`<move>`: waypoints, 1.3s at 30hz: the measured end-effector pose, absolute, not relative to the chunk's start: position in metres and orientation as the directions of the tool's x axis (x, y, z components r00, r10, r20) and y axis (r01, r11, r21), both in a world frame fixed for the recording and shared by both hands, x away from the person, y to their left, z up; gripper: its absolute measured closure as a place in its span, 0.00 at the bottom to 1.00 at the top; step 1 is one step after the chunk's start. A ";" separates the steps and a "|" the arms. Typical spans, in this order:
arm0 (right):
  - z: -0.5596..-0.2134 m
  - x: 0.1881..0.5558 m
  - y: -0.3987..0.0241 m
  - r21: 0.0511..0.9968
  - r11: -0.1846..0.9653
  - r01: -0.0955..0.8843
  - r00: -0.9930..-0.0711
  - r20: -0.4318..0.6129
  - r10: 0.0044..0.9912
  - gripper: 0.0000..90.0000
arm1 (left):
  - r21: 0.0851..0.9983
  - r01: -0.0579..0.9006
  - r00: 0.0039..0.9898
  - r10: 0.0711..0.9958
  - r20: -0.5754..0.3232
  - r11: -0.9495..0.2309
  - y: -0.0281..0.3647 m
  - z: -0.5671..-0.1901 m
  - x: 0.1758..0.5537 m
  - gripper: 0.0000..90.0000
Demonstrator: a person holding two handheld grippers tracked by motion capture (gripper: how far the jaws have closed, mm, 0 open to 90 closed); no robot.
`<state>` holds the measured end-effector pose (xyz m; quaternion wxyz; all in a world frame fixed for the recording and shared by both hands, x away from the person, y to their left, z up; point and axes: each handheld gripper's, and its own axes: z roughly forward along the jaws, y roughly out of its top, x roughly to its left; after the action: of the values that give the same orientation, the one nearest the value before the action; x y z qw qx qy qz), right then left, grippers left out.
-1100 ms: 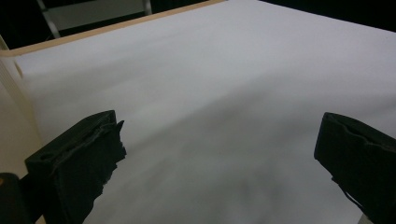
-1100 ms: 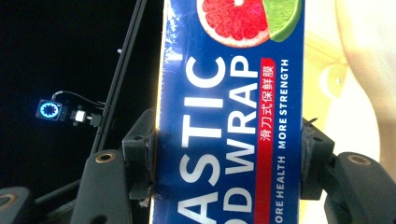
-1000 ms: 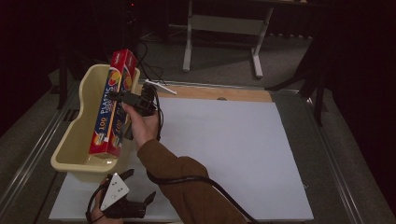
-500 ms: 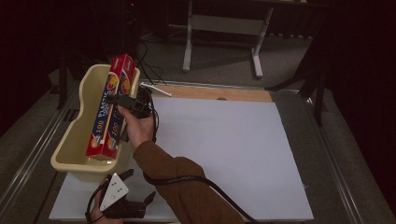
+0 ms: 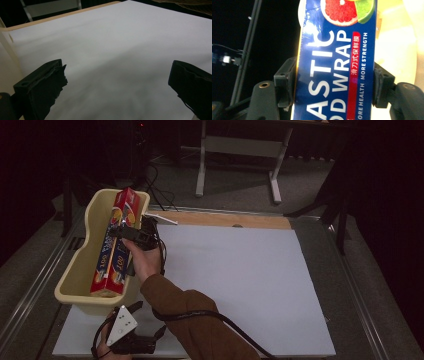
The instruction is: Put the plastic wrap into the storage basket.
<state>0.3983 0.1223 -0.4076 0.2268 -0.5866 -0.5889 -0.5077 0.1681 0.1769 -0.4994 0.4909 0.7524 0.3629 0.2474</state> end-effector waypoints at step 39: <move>-0.392 0.369 0.003 0.804 0.192 0.562 -0.712 0.352 0.608 0.37 | 0.901 0.310 0.625 0.779 0.046 -0.302 0.171 -0.500 0.173 0.01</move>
<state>0.3694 0.0034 -0.3919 -0.0224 -0.3791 -0.7718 -0.5100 0.1734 0.1708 -0.4997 0.4722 0.7678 0.3548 0.2484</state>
